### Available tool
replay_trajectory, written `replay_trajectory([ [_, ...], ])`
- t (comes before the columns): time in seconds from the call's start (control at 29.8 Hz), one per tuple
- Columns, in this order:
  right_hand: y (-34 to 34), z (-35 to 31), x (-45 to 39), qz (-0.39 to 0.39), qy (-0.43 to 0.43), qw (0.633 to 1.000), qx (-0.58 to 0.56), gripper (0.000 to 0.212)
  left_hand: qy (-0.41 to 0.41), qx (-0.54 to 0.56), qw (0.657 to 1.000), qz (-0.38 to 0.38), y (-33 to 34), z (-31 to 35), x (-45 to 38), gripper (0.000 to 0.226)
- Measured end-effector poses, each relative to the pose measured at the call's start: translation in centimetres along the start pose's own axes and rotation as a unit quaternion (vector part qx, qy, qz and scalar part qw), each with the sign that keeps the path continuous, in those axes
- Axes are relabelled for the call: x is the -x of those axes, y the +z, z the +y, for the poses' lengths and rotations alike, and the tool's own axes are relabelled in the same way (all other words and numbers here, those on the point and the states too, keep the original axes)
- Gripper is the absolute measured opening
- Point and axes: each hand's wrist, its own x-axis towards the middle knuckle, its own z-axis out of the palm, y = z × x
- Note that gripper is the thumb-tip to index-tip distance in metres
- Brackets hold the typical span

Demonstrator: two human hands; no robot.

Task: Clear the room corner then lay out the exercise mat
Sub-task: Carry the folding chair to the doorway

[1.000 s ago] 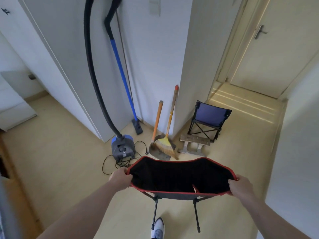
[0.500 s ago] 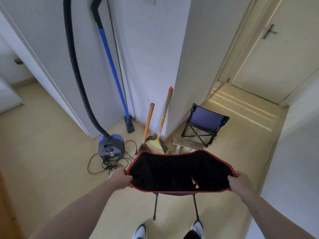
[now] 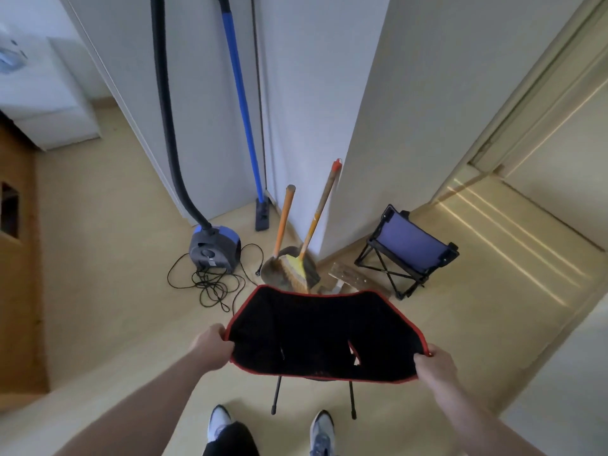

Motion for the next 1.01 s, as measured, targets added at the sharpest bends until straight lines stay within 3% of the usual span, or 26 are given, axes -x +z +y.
replay_trajectory([
  [0.23, -0.1, 0.5, -5.3, -0.037, 0.013, 0.999, -0.015, 0.020, -0.025, -0.009, 0.999, 0.042, 4.7, 0.4, -0.1, 0.009],
  [1.01, 7.0, 1.1, -14.1, -0.050, 0.028, 0.992, -0.116, 0.032, -0.086, 0.035, 0.984, 0.151, 11.9, 0.3, -4.3, 0.006],
])
